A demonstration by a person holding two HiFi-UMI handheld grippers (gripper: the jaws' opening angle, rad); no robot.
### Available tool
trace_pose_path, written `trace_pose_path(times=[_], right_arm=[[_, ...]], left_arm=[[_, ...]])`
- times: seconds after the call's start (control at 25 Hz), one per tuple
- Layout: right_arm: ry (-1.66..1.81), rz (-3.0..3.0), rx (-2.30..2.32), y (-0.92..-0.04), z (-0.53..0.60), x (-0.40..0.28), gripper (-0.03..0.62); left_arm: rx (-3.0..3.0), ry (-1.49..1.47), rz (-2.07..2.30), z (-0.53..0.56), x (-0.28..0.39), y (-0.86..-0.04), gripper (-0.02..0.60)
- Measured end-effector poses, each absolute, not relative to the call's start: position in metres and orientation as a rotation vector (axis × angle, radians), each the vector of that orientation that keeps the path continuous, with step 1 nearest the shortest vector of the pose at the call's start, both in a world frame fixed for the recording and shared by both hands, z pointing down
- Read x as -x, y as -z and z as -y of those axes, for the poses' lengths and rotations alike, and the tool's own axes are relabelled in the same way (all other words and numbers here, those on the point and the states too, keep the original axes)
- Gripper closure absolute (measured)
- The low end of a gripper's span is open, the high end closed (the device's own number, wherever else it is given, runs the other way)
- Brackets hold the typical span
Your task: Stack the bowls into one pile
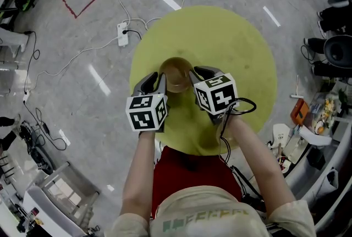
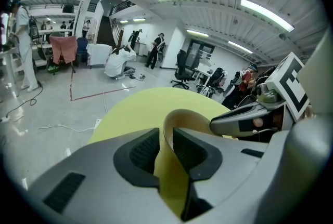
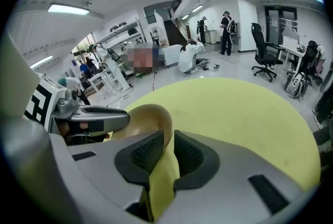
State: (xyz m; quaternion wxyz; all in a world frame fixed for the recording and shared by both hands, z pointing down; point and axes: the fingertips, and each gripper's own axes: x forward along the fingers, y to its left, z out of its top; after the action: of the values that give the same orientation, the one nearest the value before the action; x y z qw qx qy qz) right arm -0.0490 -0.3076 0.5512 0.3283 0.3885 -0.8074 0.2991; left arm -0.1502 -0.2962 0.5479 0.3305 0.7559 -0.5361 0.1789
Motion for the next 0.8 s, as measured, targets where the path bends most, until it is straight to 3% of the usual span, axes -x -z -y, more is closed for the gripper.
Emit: trace_pose_path(times=[0.8], right_arm=[[-0.782, 2.087, -1.021, -0.5546, 0.3119, 0.0539, 0.526]], left_arm=[[-1.953, -0.468, 1.383, 0.299, 0.1472, -0.5512, 0.522]])
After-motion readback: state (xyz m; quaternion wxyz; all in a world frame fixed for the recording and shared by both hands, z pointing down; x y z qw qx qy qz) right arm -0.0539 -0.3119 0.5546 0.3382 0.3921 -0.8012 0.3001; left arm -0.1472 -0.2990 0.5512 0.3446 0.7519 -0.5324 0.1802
